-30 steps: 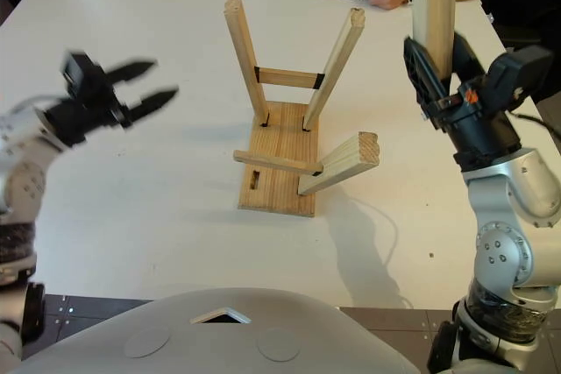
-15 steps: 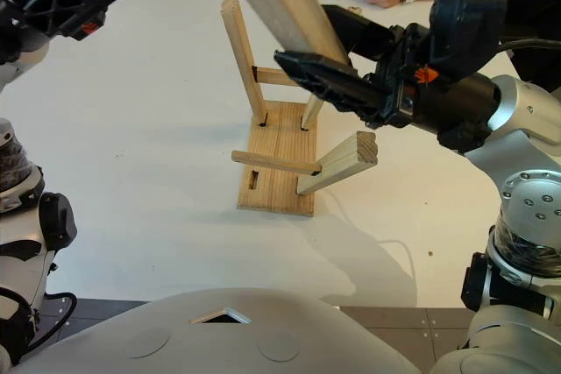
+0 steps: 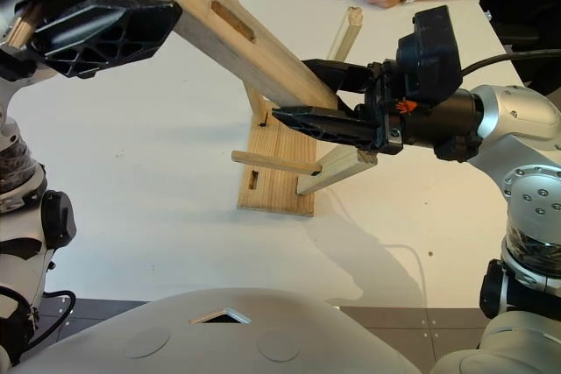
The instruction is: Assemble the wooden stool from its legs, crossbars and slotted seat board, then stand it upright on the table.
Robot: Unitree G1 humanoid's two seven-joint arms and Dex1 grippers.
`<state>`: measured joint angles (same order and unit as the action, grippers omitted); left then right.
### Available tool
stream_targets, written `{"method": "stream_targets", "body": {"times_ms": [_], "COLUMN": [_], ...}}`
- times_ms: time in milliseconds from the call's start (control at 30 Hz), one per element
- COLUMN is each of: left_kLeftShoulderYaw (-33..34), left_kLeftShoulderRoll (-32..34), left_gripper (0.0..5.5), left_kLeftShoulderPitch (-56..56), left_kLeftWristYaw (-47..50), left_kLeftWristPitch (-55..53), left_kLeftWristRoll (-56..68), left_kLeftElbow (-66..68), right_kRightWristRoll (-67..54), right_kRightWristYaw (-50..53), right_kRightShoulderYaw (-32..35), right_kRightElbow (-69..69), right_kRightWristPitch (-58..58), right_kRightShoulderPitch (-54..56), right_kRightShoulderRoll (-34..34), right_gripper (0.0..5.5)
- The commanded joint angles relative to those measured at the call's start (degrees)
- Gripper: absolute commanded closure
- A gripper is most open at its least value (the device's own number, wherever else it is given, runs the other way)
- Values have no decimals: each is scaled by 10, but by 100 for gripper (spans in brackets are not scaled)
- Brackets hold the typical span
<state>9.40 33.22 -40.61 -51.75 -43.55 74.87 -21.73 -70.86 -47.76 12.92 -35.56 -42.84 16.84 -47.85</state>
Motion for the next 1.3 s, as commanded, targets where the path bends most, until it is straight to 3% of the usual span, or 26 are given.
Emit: {"method": "stream_targets", "body": {"times_ms": [33, 200, 500, 533, 633, 733, 867, 1067, 1200, 1300], "left_kLeftShoulderYaw": [-1, -18, -31, -29, -14, 3, 33, 98, 61, 16], "left_kLeftShoulderRoll": [5, 16, 18, 15, 4, 4, 38, 166, 208, 195], "left_gripper": [267, 343, 347, 347, 347, 347, 347, 347, 347, 347], "left_kLeftShoulderPitch": [9, 36, 55, 52, 36, 21, 13, 51, 118, 175], "left_kLeftWristYaw": [-21, -49, -74, -71, -60, -51, -58, -130, -225, -269], "left_kLeftWristPitch": [-6, 3, 29, 31, 33, 33, 26, 24, 81, 135], "left_kLeftWristRoll": [1, -48, -90, -88, -78, -69, -74, -126, -217, -278], "left_kLeftElbow": [-8, -8, -1, 2, 17, 30, 42, 89, 103, 110], "right_kRightWristRoll": [25, 65, 114, 120, 121, 118, 115, 140, 172, 194], "right_kRightWristYaw": [-19, -41, -38, -35, -31, -30, -17, -7, -25, -38], "right_kRightShoulderYaw": [-7, -16, -20, -22, -20, -7, 32, 138, 171, 170], "right_kRightElbow": [3, 7, 21, 24, 31, 36, 51, 80, 65, 76], "right_kRightWristPitch": [-2, 11, 23, 25, 26, 29, 32, 47, 60, 71], "right_kRightShoulderPitch": [-4, 3, 32, 37, 42, 38, 26, -63, -170, -208], "right_kRightShoulderRoll": [-16, -21, -10, -7, -1, -2, -3, -8, 2, 3], "right_gripper": [345, 346, 346, 305, 254, 252, 252, 252, 252, 252]}}
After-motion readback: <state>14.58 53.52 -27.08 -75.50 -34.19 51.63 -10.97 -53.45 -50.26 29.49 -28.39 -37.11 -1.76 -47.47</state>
